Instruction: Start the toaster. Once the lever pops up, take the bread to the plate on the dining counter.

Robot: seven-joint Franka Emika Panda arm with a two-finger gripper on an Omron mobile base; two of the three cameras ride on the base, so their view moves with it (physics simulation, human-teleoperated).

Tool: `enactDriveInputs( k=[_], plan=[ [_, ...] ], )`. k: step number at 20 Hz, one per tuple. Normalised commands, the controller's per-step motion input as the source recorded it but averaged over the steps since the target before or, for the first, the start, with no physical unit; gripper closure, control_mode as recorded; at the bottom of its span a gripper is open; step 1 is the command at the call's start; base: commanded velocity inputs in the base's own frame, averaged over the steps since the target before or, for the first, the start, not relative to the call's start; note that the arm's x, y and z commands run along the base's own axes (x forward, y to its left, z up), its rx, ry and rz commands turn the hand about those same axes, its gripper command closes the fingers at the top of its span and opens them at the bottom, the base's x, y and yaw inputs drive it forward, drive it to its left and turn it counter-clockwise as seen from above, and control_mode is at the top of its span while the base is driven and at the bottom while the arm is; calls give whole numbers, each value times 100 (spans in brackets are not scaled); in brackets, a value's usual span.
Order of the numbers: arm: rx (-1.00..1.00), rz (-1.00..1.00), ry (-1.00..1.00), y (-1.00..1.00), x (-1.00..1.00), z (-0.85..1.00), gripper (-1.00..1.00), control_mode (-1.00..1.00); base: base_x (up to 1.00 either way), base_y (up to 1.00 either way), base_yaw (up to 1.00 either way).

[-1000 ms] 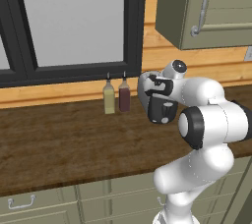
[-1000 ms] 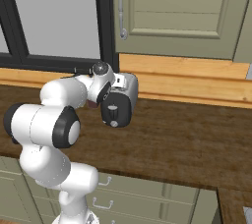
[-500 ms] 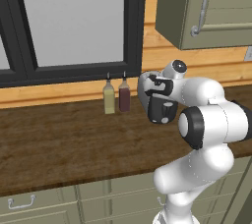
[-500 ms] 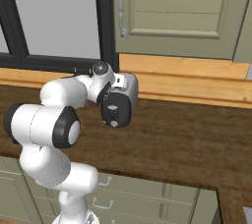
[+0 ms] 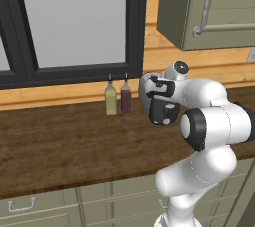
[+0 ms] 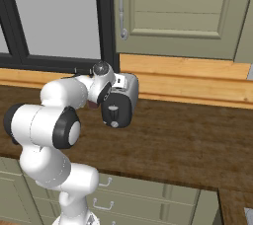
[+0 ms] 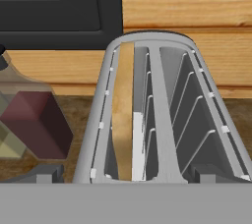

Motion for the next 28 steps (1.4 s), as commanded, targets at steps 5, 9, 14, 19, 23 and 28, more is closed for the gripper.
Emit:
enactDriveInputs(
  k=[5,9,14,19,23,28],
  plan=[
    [0,0,0,0,11,0,-100,-100,0,0,0],
    [0,0,0,0,14,0,-100,-100,0,0,0],
    [0,0,0,0,10,0,-100,-100,0,0,0],
    [0,0,0,0,6,0,-100,-100,0,0,0],
    [0,0,0,0,2,0,-100,-100,0,0,0],
    [0,0,0,0,0,0,-100,-100,0,0,0]
  ],
)
